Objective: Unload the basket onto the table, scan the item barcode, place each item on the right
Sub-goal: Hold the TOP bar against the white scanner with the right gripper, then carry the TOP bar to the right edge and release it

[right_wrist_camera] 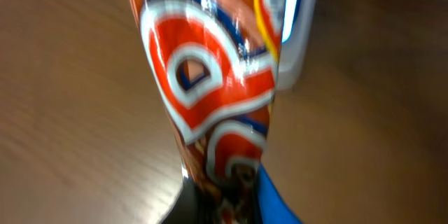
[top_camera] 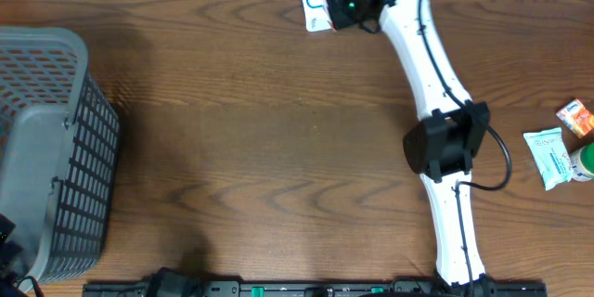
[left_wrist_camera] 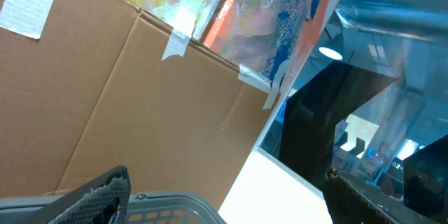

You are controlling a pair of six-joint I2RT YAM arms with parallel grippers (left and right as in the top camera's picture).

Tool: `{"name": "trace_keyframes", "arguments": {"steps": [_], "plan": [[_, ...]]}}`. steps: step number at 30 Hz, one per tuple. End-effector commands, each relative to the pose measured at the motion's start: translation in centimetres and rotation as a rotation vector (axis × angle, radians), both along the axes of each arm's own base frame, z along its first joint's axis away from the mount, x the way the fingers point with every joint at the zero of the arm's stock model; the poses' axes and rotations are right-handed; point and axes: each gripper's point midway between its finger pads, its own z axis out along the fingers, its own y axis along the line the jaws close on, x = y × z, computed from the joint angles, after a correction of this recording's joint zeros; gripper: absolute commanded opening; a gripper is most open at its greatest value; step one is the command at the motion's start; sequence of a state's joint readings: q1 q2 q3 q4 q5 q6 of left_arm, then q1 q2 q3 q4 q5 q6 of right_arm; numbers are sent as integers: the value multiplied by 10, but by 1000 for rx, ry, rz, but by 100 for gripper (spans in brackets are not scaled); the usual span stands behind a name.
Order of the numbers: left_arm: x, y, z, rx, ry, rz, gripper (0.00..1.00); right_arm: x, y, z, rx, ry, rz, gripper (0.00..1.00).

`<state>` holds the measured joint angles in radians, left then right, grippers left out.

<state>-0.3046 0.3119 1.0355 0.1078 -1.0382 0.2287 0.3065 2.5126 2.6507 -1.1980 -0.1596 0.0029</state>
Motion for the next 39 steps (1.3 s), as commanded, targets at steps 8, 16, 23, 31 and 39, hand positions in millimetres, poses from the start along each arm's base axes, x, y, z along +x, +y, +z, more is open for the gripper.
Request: {"name": "trace_keyframes", "arguments": {"steps": [8, 16, 23, 31, 39], "plan": [[2, 0, -2, -7, 5, 4, 88, -59, -202, 15, -429, 239, -556, 1], [2, 0, -2, -7, 5, 4, 88, -77, -325, -11, -491, 341, -820, 1], [2, 0, -2, -7, 5, 4, 88, -117, -410, -88, -434, 512, -1024, 1], [2, 0, -2, -7, 5, 4, 88, -152, -455, -133, -384, 588, -1133, 22], [2, 0, -2, -7, 5, 4, 88, -115, -434, -14, -92, 348, -1094, 99]]}}
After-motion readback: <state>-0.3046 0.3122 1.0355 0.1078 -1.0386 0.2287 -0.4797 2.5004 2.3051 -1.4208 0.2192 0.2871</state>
